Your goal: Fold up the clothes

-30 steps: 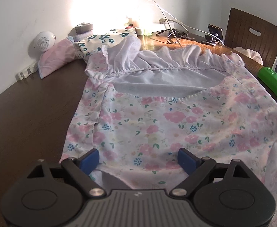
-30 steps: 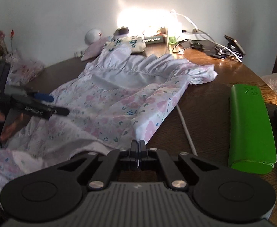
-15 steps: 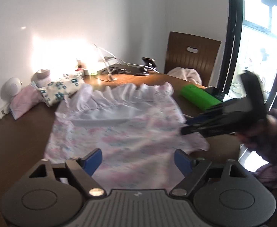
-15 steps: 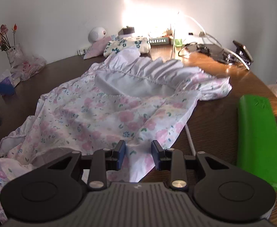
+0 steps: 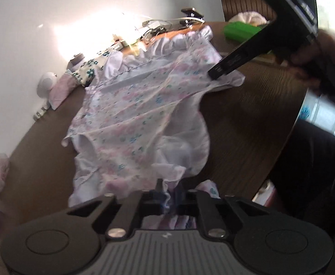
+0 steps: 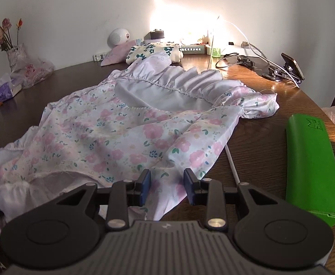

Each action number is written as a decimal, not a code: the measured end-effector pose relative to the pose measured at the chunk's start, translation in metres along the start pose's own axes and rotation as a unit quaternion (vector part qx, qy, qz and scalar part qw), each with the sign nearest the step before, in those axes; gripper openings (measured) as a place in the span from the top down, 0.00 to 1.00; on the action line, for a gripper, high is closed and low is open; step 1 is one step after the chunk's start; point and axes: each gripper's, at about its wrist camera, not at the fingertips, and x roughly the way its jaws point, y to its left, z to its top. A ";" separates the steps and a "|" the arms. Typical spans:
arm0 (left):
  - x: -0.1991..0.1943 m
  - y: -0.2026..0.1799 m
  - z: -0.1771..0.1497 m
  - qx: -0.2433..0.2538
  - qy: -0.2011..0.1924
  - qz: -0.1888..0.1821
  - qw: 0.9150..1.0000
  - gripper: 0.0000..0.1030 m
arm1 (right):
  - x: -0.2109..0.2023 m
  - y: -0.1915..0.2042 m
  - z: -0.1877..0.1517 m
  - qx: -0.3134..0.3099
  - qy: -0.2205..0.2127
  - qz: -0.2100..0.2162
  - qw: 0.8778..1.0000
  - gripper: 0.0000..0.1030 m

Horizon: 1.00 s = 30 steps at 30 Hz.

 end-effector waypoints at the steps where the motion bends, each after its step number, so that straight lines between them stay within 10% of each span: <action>1: 0.000 0.007 -0.004 0.013 0.004 0.012 1.000 0.94 | -0.002 0.004 -0.001 -0.004 0.003 0.001 1.000 0.69; 5: -0.002 0.053 -0.023 0.032 0.031 0.103 0.994 0.90 | -0.016 0.035 -0.012 -0.033 0.023 0.045 0.998 0.69; 11: 0.005 0.127 -0.076 0.023 0.078 0.237 0.968 0.72 | -0.038 0.089 -0.018 -0.079 0.037 0.281 0.956 0.63; 13: -0.013 0.150 -0.086 -0.041 0.076 0.235 0.968 0.67 | -0.049 0.085 -0.010 -0.084 0.000 0.286 0.954 0.49; 18: -0.065 0.169 -0.100 -0.140 0.013 0.248 0.958 0.38 | -0.038 0.043 0.010 -0.051 -0.022 0.186 0.981 0.52; 24: -0.076 0.140 -0.080 -0.264 -0.102 0.054 0.958 0.29 | -0.018 0.032 0.009 -0.059 0.014 0.159 0.985 0.58; 30: -0.035 0.079 -0.056 -0.214 -0.116 -0.069 0.967 0.32 | -0.025 0.033 -0.014 -0.080 0.041 0.141 0.986 0.66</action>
